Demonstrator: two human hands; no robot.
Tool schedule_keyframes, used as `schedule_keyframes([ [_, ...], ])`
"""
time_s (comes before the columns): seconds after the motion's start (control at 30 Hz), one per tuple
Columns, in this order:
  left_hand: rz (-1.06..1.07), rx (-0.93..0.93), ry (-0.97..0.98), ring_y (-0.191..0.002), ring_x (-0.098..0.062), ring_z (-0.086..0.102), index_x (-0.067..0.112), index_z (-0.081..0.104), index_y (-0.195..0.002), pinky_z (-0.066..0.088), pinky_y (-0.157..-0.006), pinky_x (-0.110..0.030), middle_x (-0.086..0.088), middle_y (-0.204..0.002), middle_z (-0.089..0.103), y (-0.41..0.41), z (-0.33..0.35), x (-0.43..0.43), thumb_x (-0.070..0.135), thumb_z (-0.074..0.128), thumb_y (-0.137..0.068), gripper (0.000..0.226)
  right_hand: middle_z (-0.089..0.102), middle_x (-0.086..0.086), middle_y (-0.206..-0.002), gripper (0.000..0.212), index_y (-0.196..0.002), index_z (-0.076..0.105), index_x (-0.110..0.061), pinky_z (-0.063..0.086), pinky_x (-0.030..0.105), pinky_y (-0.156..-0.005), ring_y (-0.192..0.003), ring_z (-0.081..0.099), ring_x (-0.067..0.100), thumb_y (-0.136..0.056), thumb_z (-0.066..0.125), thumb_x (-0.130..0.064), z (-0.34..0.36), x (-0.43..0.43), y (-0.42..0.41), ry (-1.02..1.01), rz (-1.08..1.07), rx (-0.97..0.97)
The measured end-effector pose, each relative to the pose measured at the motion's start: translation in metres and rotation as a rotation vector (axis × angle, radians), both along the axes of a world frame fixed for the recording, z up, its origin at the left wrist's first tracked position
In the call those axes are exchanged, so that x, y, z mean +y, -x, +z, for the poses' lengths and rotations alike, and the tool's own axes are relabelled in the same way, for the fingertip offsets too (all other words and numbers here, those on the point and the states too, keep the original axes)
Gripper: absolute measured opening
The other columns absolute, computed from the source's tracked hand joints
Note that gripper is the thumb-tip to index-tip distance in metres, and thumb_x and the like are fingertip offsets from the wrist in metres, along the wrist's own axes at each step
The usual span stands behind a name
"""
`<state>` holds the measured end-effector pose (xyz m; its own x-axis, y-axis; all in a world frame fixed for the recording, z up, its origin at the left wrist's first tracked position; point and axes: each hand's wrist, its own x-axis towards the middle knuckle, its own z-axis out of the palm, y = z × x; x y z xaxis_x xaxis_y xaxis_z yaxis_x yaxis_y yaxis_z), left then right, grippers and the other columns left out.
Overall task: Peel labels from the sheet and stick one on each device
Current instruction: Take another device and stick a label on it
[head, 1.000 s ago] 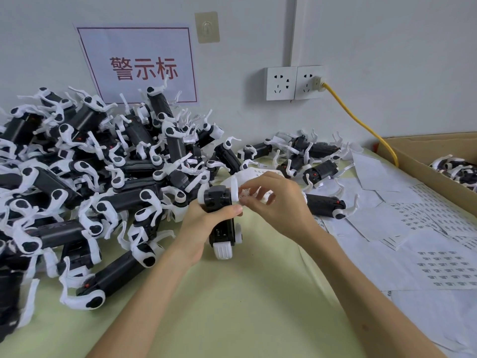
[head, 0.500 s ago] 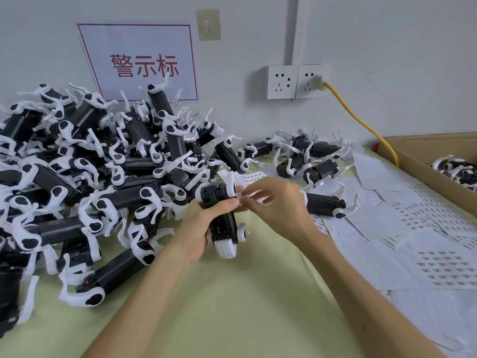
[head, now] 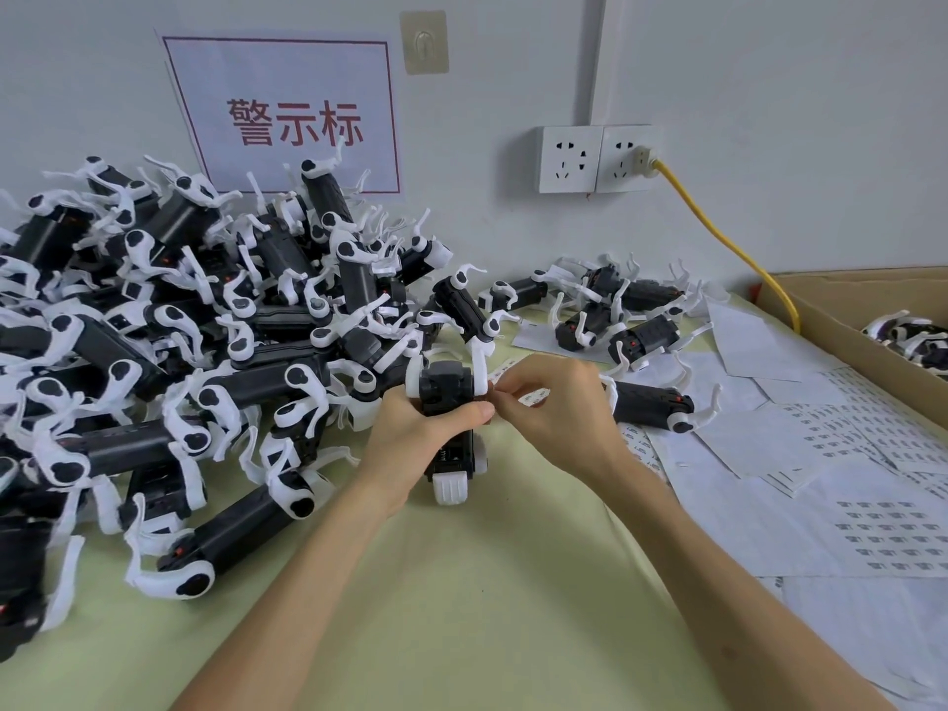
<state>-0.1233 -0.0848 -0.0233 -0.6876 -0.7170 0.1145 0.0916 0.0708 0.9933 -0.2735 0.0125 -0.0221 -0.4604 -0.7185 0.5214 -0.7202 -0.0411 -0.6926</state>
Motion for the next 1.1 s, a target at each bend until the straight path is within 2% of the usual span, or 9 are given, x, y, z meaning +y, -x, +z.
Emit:
schedule_keyframes([
  [0.07, 0.049, -0.024, 0.077, -0.063, -0.043, 0.071, 0.009, 0.074, -0.082, 0.061, -0.064, -0.043, -0.025, -0.073, 0.072, 0.002, -0.002, -0.001, 0.028, 0.083, -0.069, 0.024, 0.074, -0.007, -0.079, 0.004, -0.08, 0.079, -0.013, 0.05, 0.015, -0.068, -0.077, 0.068, 0.004, -0.084, 0.077, -0.011, 0.0, 0.0, -0.002, -0.043, 0.021, -0.018],
  [0.17, 0.096, -0.048, 0.143, -0.057, -0.03, 0.071, 0.013, 0.075, -0.08, 0.057, -0.06, -0.028, -0.018, -0.065, 0.072, 0.002, -0.004, -0.003, 0.028, 0.081, -0.07, 0.019, 0.075, -0.006, -0.08, 0.004, -0.084, 0.08, -0.013, 0.059, 0.036, -0.077, -0.078, 0.071, 0.006, -0.086, 0.076, -0.014, 0.001, 0.0, -0.004, -0.103, 0.035, -0.062],
  [0.27, 0.094, -0.045, 0.147, -0.057, -0.034, 0.072, 0.017, 0.078, -0.079, 0.058, -0.06, -0.034, -0.019, -0.065, 0.072, 0.002, -0.005, -0.003, 0.026, 0.081, -0.07, 0.014, 0.074, -0.004, -0.075, 0.007, -0.08, 0.079, -0.014, 0.058, 0.036, -0.069, -0.071, 0.07, 0.008, -0.086, 0.075, -0.014, 0.003, 0.001, -0.005, -0.115, 0.026, -0.085],
  [0.43, 0.1, -0.081, 0.174, -0.054, -0.029, 0.072, 0.017, 0.076, -0.075, 0.057, -0.056, -0.026, -0.016, -0.063, 0.071, 0.0, -0.003, -0.001, 0.02, 0.083, -0.075, 0.007, 0.071, -0.002, -0.066, 0.019, -0.069, 0.076, -0.018, 0.044, 0.021, -0.053, -0.064, 0.069, 0.018, -0.084, 0.07, -0.008, 0.007, 0.003, -0.005, -0.113, 0.014, -0.132],
  [0.63, 0.087, -0.077, 0.165, -0.054, -0.031, 0.071, 0.015, 0.075, -0.075, 0.058, -0.055, -0.028, -0.021, -0.065, 0.071, -0.001, -0.001, 0.0, 0.021, 0.083, -0.074, 0.01, 0.072, -0.007, -0.067, 0.024, -0.065, 0.071, -0.025, 0.044, 0.019, -0.051, -0.062, 0.068, 0.014, -0.085, 0.07, -0.01, 0.01, 0.004, -0.005, -0.109, -0.001, -0.141],
  [0.77, 0.11, -0.062, 0.15, -0.059, -0.039, 0.071, 0.014, 0.076, -0.074, 0.06, -0.061, -0.04, -0.024, -0.069, 0.071, 0.0, -0.002, -0.001, 0.027, 0.083, -0.07, 0.016, 0.071, -0.014, -0.068, 0.014, -0.074, 0.076, -0.019, 0.047, 0.015, -0.055, -0.071, 0.07, 0.004, -0.087, 0.072, -0.014, 0.009, 0.004, -0.007, -0.129, 0.005, -0.093],
  [0.93, 0.094, -0.057, 0.147, -0.056, -0.04, 0.07, 0.01, 0.074, -0.075, 0.059, -0.061, -0.042, -0.026, -0.067, 0.069, -0.002, -0.002, -0.004, 0.024, 0.082, -0.068, 0.017, 0.074, -0.007, -0.072, 0.012, -0.077, 0.078, -0.017, 0.053, 0.023, -0.061, -0.071, 0.07, 0.005, -0.086, 0.072, -0.013, 0.011, 0.006, -0.007, -0.201, 0.051, -0.1],
  [1.0, 0.08, -0.056, 0.183, -0.055, -0.041, 0.069, 0.012, 0.074, -0.073, 0.058, -0.059, -0.04, -0.026, -0.067, 0.068, -0.002, -0.001, -0.003, 0.024, 0.082, -0.068, 0.016, 0.074, -0.004, -0.071, 0.013, -0.077, 0.078, -0.015, 0.06, 0.035, -0.067, -0.068, 0.072, 0.01, -0.087, 0.07, -0.01, 0.013, 0.007, -0.006, -0.21, 0.073, -0.136],
  [1.1, 0.068, -0.044, 0.217, -0.06, -0.043, 0.069, 0.014, 0.074, -0.074, 0.059, -0.059, -0.038, -0.027, -0.069, 0.067, -0.004, -0.001, -0.001, 0.032, 0.081, -0.065, 0.022, 0.075, -0.001, -0.072, 0.014, -0.078, 0.077, -0.012, 0.061, 0.049, -0.073, -0.07, 0.073, 0.021, -0.088, 0.068, -0.009, 0.014, 0.007, -0.003, -0.211, 0.1, -0.184],
])
